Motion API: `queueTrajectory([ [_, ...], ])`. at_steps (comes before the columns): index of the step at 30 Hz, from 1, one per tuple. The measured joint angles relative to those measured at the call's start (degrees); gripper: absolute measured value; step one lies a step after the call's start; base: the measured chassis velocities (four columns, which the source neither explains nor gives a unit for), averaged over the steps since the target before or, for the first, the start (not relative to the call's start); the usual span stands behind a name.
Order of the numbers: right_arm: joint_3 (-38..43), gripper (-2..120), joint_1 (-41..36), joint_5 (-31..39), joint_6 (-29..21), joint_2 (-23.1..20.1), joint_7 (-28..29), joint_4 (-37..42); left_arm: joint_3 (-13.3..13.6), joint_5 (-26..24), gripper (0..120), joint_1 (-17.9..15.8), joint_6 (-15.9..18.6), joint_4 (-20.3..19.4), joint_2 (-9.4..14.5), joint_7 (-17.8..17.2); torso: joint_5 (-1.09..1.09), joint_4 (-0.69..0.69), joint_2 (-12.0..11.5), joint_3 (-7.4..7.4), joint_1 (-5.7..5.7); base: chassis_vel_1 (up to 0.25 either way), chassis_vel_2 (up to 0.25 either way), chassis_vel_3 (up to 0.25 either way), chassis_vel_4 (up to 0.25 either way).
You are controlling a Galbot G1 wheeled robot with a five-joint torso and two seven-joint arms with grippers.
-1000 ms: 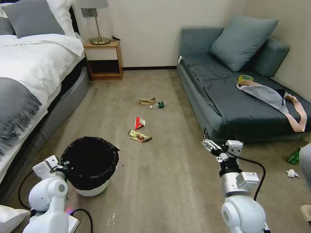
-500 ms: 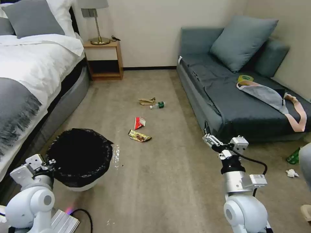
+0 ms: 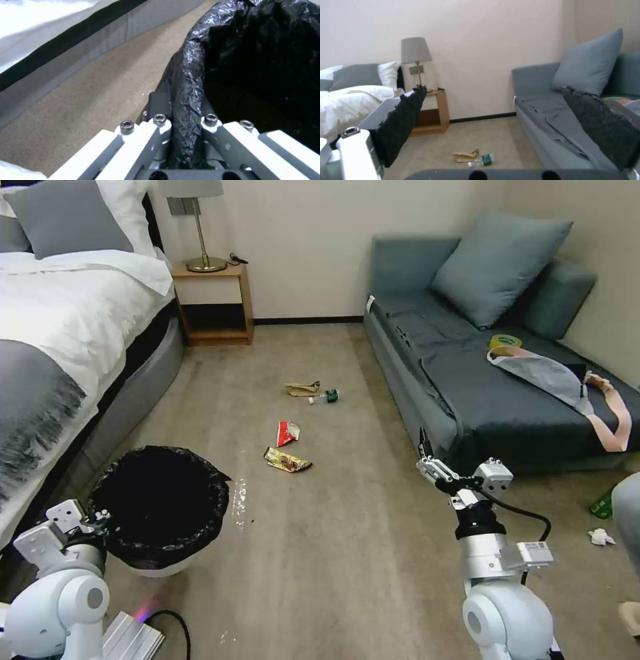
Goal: Pick up the trash bin, then pick up the garbage on the floor and place it into the trash bin.
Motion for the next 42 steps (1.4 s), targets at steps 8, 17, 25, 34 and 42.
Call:
queueTrajectory([
  [8,-0.15,100,-0.04,-0.06,0.30,-0.04,-0.47,-0.17,-0.20,-0.18,4,-0.01,-0.10,0.10,-0.10,0.07,0.00,0.00,0.00,0.00,0.00,0.000,0.000,0.000,0.000],
  [17,-0.16,100,0.15,-0.12,0.35,-0.21,-0.61,-0.21,-0.39,-0.48,4,0.16,-0.10,-0.17,-0.01,0.10,0.00,0.00,0.00,0.00,0.00,-0.074,0.076,0.083,-0.069],
  [25,-0.35,100,0.27,-0.57,0.47,-0.27,-0.86,-0.63,-0.83,-0.71,4,0.06,-0.24,-0.30,0.11,0.26,0.00,0.00,0.00,0.00,0.00,-0.096,0.104,0.088,-0.102],
  [34,-0.81,100,0.33,-1.40,0.75,-0.27,-1.10,-1.06,-0.76,-0.68,4,-0.13,-0.38,-0.31,-0.13,0.27,0.00,0.00,0.00,0.00,0.00,-0.086,0.071,0.069,-0.073],
  [42,-1.06,100,0.67,-1.48,0.80,-0.42,-1.11,-1.43,-0.79,-0.64,4,-0.52,-0.39,0.08,-0.08,0.30,-0.01,0.00,0.00,0.00,0.00,-0.094,0.095,0.106,-0.085],
])
